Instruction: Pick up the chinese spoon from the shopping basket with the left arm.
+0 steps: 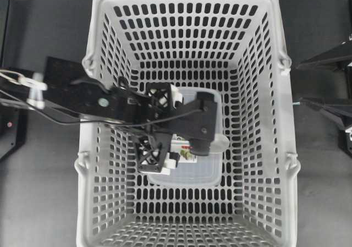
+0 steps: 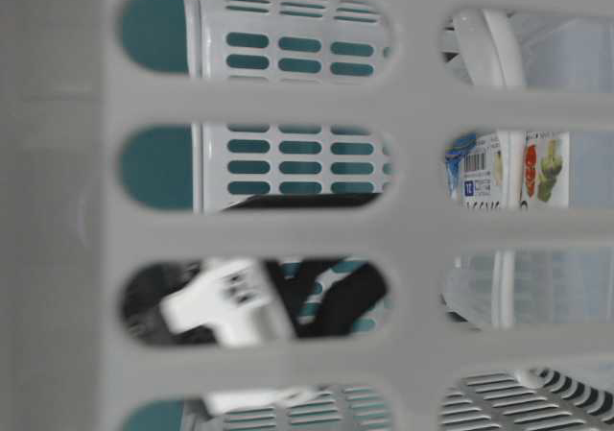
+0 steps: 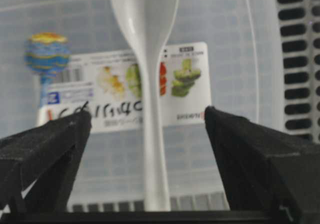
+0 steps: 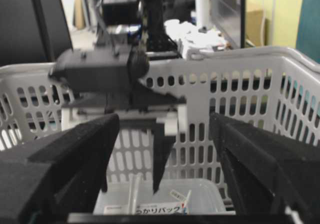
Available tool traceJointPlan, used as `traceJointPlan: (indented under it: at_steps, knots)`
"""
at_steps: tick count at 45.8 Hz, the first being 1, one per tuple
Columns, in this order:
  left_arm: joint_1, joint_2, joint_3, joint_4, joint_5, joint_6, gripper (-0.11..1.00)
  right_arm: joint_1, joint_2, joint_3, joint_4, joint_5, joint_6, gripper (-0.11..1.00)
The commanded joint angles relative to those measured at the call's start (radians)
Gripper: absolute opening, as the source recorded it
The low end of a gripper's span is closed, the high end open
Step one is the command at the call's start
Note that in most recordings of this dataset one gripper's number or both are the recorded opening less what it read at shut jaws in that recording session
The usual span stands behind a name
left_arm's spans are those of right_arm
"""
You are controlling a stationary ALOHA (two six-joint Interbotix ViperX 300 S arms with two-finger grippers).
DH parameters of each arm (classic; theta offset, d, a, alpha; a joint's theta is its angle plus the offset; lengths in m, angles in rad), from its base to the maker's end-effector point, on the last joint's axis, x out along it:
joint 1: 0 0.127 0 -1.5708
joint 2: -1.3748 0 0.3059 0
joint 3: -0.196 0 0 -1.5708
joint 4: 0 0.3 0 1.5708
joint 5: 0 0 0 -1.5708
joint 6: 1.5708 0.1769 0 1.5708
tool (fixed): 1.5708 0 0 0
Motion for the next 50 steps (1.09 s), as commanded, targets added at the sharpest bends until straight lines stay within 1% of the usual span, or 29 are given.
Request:
traceJointPlan:
  at_steps: [1, 9, 16, 22, 25, 28, 32, 37, 38, 44, 50]
  knots:
    - [0.0, 0.018, -0.028, 0.003, -0.002, -0.009, 0.88, -0.003, 0.005, -0.008, 0.003, -0.005, -0.002, 0.71]
    - [0.0, 0.043, -0.032, 0.003, -0.008, -0.031, 0.87, -0.006, 0.005, -0.008, 0.003, -0.005, -0.002, 0.71]
    - [0.0, 0.057, -0.012, 0.003, -0.017, -0.034, 0.87, -0.012, 0.005, -0.005, 0.003, -0.005, -0.002, 0.71]
    - [-0.005, 0.067, 0.005, 0.003, -0.04, -0.034, 0.81, -0.015, 0.005, -0.003, 0.003, -0.005, -0.002, 0.71]
    - [-0.005, 0.067, 0.006, 0.003, -0.052, -0.034, 0.75, -0.015, 0.005, -0.003, 0.003, -0.003, -0.002, 0.7]
    - [-0.005, 0.066, 0.008, 0.003, -0.052, -0.032, 0.65, -0.014, 0.005, -0.003, 0.003, -0.005, -0.002, 0.7]
    - [-0.008, 0.064, 0.008, 0.005, -0.049, -0.029, 0.47, -0.015, 0.005, -0.002, 0.003, -0.005, -0.002, 0.7]
    - [-0.009, 0.058, 0.005, 0.003, -0.044, -0.026, 0.16, -0.015, 0.005, 0.0, 0.003, -0.005, -0.002, 0.7]
    - [-0.008, 0.052, 0.002, 0.003, -0.043, -0.023, 0.13, -0.015, 0.005, 0.0, 0.003, -0.005, -0.002, 0.7]
    - [-0.005, 0.017, -0.011, 0.003, -0.038, -0.021, 0.12, -0.015, 0.005, 0.002, 0.003, -0.005, 0.0, 0.7]
    - [0.0, -0.034, -0.046, 0.003, 0.0, -0.031, 0.12, -0.015, 0.005, 0.002, 0.003, -0.005, 0.0, 0.7]
